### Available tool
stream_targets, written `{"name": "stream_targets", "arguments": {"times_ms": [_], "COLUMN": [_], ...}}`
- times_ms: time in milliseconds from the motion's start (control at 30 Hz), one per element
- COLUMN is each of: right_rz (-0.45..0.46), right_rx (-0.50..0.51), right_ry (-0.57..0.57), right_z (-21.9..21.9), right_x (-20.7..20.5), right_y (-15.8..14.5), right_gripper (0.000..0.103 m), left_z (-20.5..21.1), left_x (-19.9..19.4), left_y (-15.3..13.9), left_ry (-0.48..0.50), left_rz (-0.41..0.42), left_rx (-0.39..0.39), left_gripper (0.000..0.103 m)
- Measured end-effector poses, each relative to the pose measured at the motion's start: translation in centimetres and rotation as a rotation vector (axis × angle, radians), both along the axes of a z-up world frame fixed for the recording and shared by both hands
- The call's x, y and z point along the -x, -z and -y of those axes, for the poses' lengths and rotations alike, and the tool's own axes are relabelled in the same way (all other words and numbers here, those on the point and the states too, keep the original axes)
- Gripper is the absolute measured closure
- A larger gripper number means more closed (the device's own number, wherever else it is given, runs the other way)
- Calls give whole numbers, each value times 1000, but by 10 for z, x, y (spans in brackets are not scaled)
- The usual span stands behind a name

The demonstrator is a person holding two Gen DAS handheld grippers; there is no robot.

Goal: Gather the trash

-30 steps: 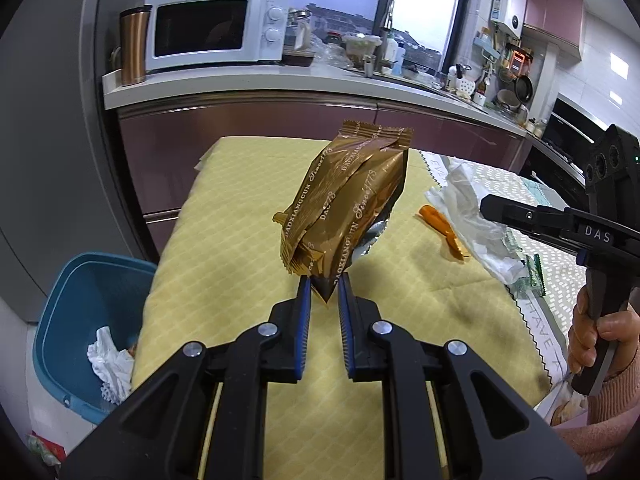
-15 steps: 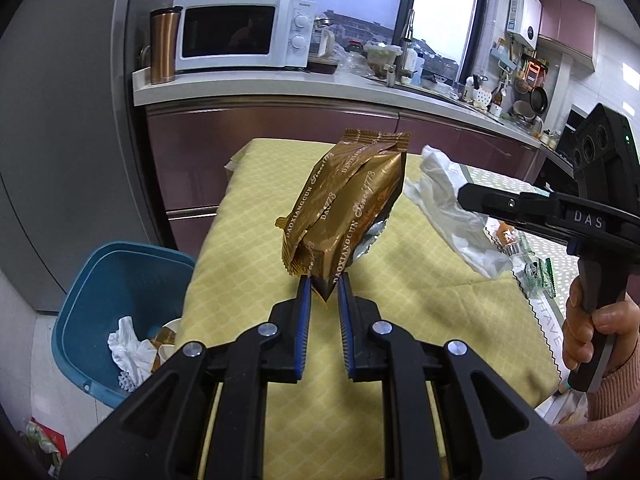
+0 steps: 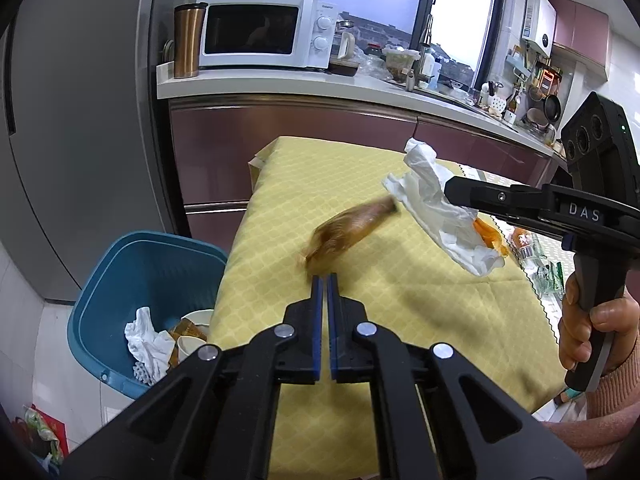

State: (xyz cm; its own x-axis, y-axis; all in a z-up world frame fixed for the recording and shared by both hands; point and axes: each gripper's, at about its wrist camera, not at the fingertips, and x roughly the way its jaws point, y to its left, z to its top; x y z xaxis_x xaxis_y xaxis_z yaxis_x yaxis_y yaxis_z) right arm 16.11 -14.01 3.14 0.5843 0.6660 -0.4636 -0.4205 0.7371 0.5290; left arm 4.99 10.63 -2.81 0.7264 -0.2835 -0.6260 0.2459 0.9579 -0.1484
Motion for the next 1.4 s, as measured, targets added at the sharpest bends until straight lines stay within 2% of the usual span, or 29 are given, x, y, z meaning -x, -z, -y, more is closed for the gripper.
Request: {"name": "stream_targets", "arguments": {"times_ms": [167, 200, 233, 433, 600, 933, 1067, 1100, 1133, 1200, 1367, 1400], "right_rz": [-8, -10, -11, -25, -77, -145, -156, -155, -155, -157, -153, -151], "right_rx": [1, 2, 1, 3, 34, 114, 113, 113, 113, 113, 103, 101], "right_ry": [4, 9, 12, 55, 87, 60, 58, 57, 56, 55, 55, 56], "right_z": [1, 2, 4, 15, 19, 3, 2, 3, 3, 6, 8, 9], "right_x": [-2, -2, -2, -3, -13, -29, -30, -29, -28, -26, -26, -25], "right_y": [1, 1, 1, 5, 21, 44, 47, 48, 48, 48, 46, 45], "right_gripper": [87, 87, 87, 87, 87, 87, 87, 87, 87, 87, 87, 87], "left_z": [-1, -1, -1, 13, 23, 28, 30, 31, 31, 30, 29, 29], "left_x": [-1, -2, -3, -18, -36, -60, -70, -72, -74, -78, -77, -77], "left_y": [4, 4, 5, 14, 28, 43, 48, 49, 50, 52, 51, 50], "left_ry": [1, 1, 6, 42, 57, 62, 73, 73, 72, 72, 60, 59], "left_rz": [-10, -8, -11, -48, -106, -181, -206, -208, -211, -226, -214, -210], "left_rx": [6, 3, 7, 19, 36, 88, 131, 137, 147, 178, 200, 201], "left_gripper": [100, 97, 90, 65, 62, 51, 54, 59, 70, 80, 89, 93]}}
